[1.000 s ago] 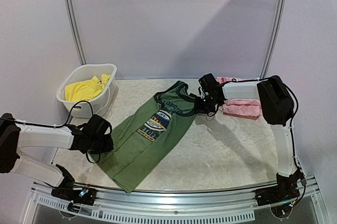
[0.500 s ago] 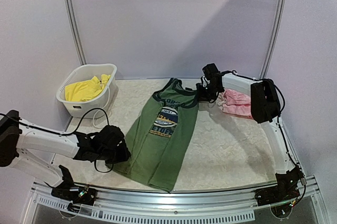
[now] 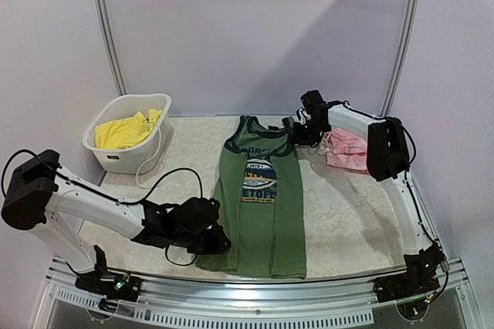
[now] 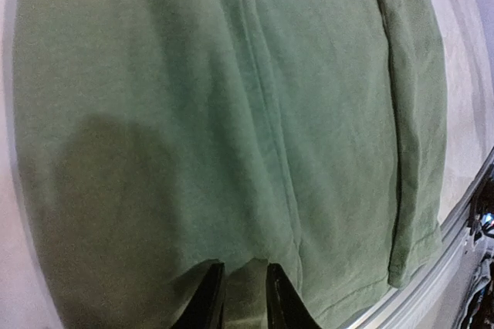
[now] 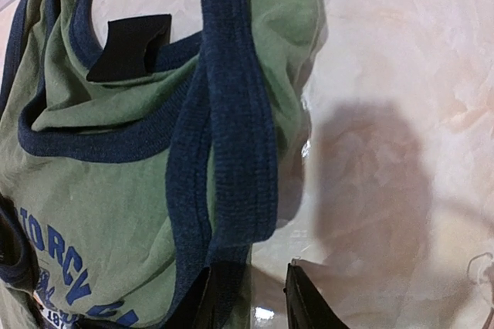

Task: Fold and stack the mixed laundry pile
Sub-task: Rotate the rectangle-folded tank top at the center of the board.

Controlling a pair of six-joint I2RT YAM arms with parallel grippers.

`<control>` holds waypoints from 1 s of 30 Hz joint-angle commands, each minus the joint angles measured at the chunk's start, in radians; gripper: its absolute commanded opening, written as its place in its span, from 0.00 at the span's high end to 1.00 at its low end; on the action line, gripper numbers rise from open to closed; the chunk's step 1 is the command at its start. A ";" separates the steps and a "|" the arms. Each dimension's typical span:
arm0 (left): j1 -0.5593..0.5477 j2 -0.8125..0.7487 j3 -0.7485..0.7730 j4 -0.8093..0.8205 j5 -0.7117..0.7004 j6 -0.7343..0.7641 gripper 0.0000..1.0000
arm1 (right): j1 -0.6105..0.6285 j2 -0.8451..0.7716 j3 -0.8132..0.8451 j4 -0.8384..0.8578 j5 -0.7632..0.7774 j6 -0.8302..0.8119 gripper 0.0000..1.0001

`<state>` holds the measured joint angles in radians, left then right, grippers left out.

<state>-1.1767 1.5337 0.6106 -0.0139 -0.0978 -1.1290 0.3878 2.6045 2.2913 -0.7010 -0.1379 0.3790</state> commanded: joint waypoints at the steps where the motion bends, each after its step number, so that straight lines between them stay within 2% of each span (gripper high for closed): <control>1: -0.035 -0.084 0.027 -0.181 -0.077 0.051 0.78 | 0.010 -0.094 -0.036 -0.055 -0.026 -0.024 0.66; 5: -0.049 -0.203 0.013 -0.275 -0.140 0.084 0.67 | 0.026 -0.153 -0.056 -0.093 -0.008 -0.043 0.62; 8: -0.053 -0.293 0.011 -0.347 -0.186 0.132 0.55 | 0.040 -0.214 -0.118 -0.092 -0.002 -0.048 0.59; 12: -0.051 -0.372 0.009 -0.464 -0.258 0.207 0.46 | 0.080 -0.329 -0.267 -0.065 0.034 -0.041 0.51; 15: -0.049 -0.429 -0.020 -0.481 -0.266 0.258 0.42 | 0.126 -0.447 -0.452 -0.013 0.064 -0.017 0.45; 20: -0.039 -0.506 -0.085 -0.478 -0.230 0.298 0.40 | 0.232 -0.653 -0.774 0.113 0.067 0.066 0.40; 23: -0.020 -0.542 -0.129 -0.456 -0.152 0.310 0.40 | 0.310 -0.767 -0.925 0.153 0.112 0.142 0.35; 27: -0.011 -0.578 -0.178 -0.408 -0.067 0.326 0.41 | 0.384 -0.909 -1.163 0.289 0.079 0.269 0.32; 30: -0.007 -0.584 -0.191 -0.378 -0.026 0.335 0.43 | 0.456 -1.011 -1.316 0.357 0.104 0.356 0.24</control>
<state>-1.1973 0.9657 0.4416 -0.4435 -0.2119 -0.8280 0.7879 1.7100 1.1206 -0.4782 -0.0639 0.5861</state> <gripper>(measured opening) 0.579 0.734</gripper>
